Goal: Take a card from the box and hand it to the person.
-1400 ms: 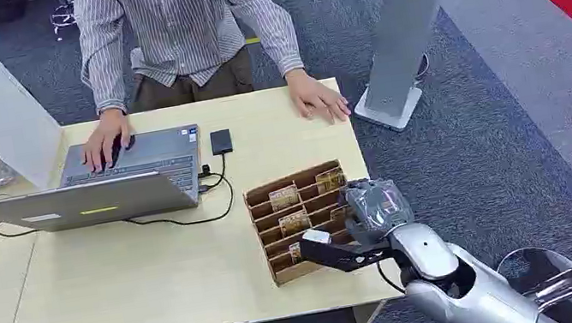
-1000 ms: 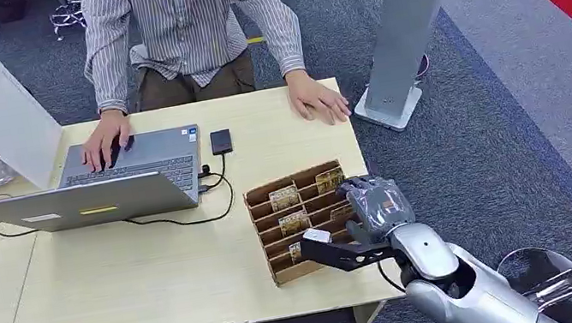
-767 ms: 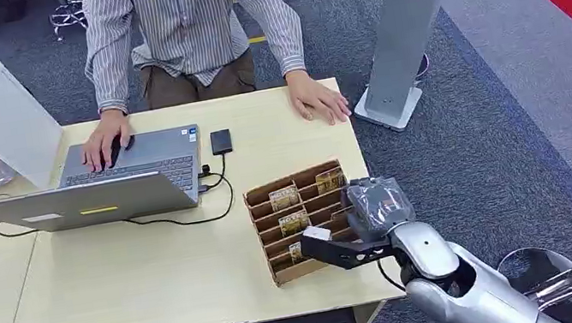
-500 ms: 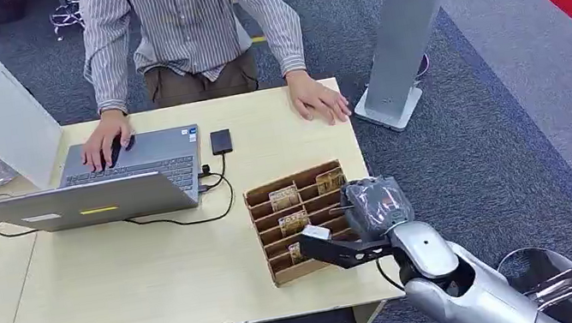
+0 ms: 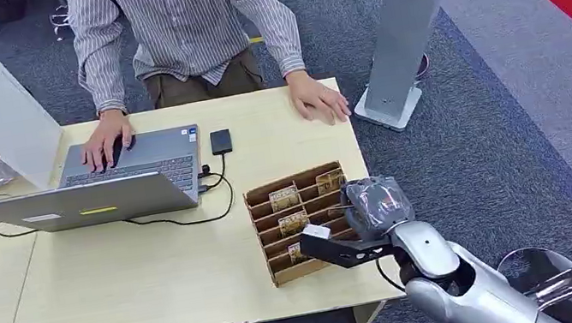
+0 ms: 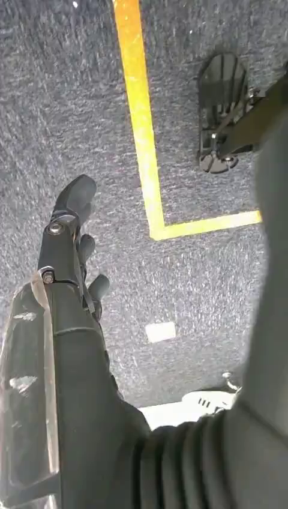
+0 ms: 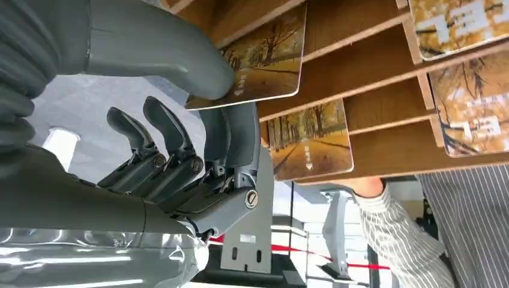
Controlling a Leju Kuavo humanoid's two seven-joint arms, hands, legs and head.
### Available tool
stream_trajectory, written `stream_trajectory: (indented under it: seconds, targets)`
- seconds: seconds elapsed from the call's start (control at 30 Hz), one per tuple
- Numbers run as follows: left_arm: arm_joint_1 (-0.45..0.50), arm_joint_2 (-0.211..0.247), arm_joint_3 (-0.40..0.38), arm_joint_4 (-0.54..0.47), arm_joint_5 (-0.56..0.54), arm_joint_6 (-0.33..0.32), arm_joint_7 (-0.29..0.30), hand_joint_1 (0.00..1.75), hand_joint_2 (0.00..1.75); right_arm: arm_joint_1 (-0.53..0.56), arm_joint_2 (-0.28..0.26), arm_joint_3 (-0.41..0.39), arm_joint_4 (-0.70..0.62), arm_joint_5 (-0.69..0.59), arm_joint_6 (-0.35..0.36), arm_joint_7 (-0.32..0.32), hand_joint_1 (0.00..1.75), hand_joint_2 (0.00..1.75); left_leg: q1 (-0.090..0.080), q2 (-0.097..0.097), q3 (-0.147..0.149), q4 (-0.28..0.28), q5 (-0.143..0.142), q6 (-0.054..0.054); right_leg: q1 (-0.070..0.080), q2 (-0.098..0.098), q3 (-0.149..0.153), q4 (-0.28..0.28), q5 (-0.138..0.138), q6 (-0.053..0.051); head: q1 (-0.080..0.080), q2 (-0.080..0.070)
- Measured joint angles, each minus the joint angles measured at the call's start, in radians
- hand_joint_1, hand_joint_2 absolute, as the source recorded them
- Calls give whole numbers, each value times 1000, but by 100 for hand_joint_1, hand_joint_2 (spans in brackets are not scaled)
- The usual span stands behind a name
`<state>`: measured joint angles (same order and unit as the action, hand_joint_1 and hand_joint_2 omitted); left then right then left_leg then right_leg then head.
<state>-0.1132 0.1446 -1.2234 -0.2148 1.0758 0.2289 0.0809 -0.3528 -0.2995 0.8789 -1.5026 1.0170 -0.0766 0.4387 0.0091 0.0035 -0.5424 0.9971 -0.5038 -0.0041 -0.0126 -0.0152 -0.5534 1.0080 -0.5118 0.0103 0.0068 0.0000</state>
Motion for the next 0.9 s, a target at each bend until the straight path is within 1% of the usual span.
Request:
stream_trajectory:
  seconds: [0.2,0.3,0.37,0.43,0.53,0.57,0.7,0.87,0.9]
  targets:
    - [0,0,0,0,0,1,0,0,175,0,0,-1,0,-1,-12,-7,155,175,0,0,0,0,0,0,0,0,0,0,0,0,0,0]
    - [0,0,0,0,0,1,-2,0,175,-3,-1,-6,-10,-22,-46,-32,155,175,0,0,0,0,0,0,0,0,0,0,0,0,0,0]
    - [0,0,0,0,0,-2,-3,0,175,-16,-4,-12,-25,-60,-58,-47,155,175,0,0,0,0,0,0,0,0,0,0,0,0,0,0]
    - [0,0,0,0,1,-6,-3,0,175,-38,-16,-28,-54,-141,-50,-60,155,175,0,0,0,0,0,0,0,0,0,0,0,0,0,0]
    - [1,2,0,0,11,-10,-3,0,175,-87,-40,-54,-117,-294,-1,-66,155,175,0,0,1,0,0,0,0,0,0,0,0,0,0,0]
    - [2,2,0,0,13,-10,-4,0,175,-103,-51,-63,-140,-328,10,-63,155,175,0,0,0,0,0,0,0,0,0,0,0,0,0,0]
    - [3,5,1,0,18,-10,-8,0,175,-162,-86,-108,-244,-409,8,-63,155,175,0,0,0,0,0,0,0,0,0,0,0,0,1,0]
    - [2,5,0,0,17,-15,-8,0,175,-185,-87,-122,-286,-443,0,-94,155,175,0,0,0,0,0,0,0,0,0,0,0,0,0,0]
    - [2,5,1,0,14,-18,-10,0,175,-190,-85,-124,-288,-443,-15,-115,155,175,0,0,0,0,0,0,0,0,0,0,0,0,-1,0]
